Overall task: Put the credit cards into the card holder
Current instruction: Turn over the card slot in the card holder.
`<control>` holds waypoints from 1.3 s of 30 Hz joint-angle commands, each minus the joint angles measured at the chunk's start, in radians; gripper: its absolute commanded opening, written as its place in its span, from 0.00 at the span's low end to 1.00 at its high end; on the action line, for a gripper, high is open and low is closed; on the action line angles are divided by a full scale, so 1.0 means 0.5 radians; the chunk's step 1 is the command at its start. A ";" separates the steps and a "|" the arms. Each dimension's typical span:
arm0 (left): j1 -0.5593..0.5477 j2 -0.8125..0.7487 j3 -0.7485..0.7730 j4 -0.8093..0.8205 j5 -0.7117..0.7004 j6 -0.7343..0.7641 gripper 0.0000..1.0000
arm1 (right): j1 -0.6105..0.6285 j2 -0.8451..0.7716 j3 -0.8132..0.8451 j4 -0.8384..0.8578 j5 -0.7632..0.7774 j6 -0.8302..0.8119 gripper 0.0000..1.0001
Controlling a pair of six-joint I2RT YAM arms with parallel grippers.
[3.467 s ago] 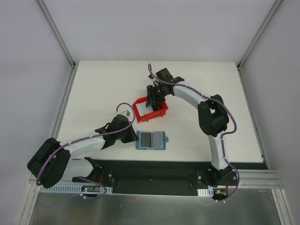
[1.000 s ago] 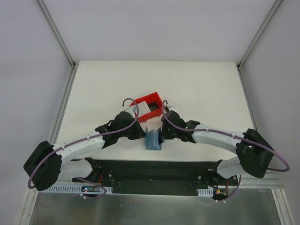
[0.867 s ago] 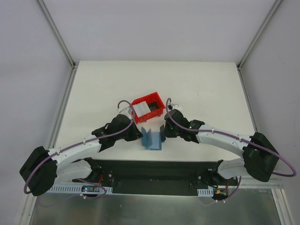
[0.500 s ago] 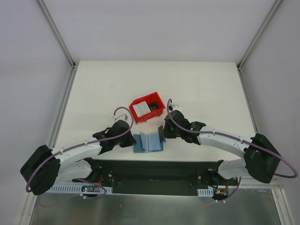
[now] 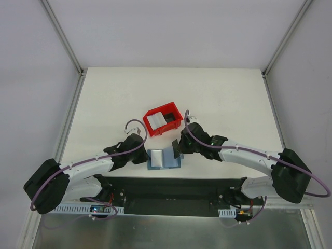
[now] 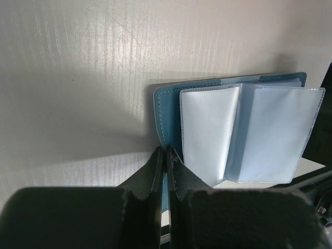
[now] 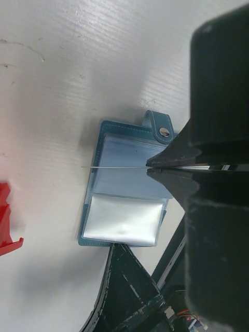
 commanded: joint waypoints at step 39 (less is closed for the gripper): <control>0.019 0.157 -0.020 0.171 0.047 -0.031 0.00 | -0.077 0.056 -0.007 -0.206 0.001 -0.036 0.00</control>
